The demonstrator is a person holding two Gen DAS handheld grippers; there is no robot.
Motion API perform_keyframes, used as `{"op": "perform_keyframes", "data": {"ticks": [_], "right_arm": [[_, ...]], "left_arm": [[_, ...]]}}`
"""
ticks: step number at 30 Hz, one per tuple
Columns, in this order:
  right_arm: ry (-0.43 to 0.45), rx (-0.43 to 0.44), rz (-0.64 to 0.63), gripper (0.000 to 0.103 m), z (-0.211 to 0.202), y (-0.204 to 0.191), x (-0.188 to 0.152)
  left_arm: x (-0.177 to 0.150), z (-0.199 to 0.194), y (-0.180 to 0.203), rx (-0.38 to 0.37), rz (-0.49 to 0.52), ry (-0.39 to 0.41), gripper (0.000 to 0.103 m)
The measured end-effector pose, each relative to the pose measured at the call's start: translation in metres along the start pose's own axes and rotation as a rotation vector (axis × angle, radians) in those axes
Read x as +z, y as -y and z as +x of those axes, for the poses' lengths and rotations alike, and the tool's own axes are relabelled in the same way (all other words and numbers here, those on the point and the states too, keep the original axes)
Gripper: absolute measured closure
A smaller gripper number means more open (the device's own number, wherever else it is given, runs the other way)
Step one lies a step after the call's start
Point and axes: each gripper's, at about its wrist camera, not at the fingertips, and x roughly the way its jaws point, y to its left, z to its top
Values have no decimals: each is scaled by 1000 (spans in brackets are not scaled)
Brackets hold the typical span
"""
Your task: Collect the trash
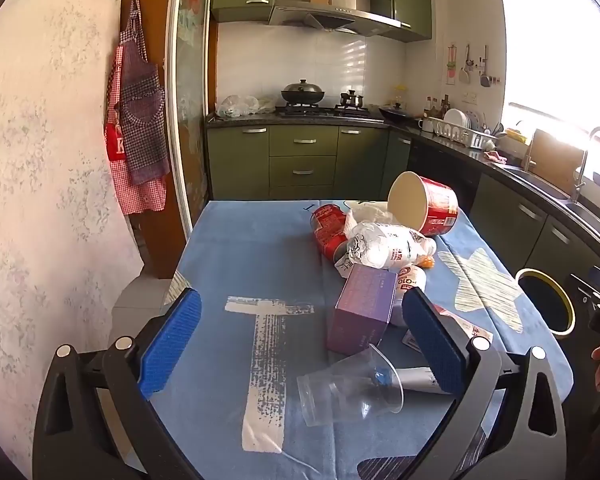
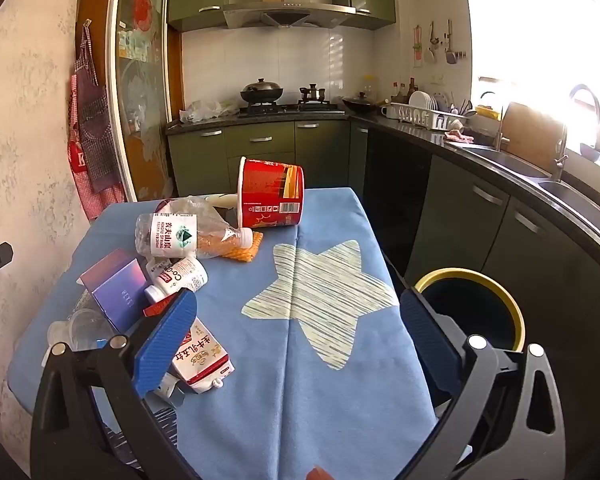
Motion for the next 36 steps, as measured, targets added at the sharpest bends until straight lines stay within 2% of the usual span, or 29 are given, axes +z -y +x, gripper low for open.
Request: {"op": "perform_keyframes", "data": {"ticks": [8, 9, 36], "right_arm": [[-14, 5, 1, 6, 4, -1, -1], [-16, -2, -6, 6, 3, -4, 0], [-26, 1, -3, 6, 9, -4, -2]], "left_arm": [[1, 0, 6, -11, 25, -5, 4], [0, 1, -2, -5, 0, -10, 4], [-4, 8, 4, -11, 17, -31, 4]]}}
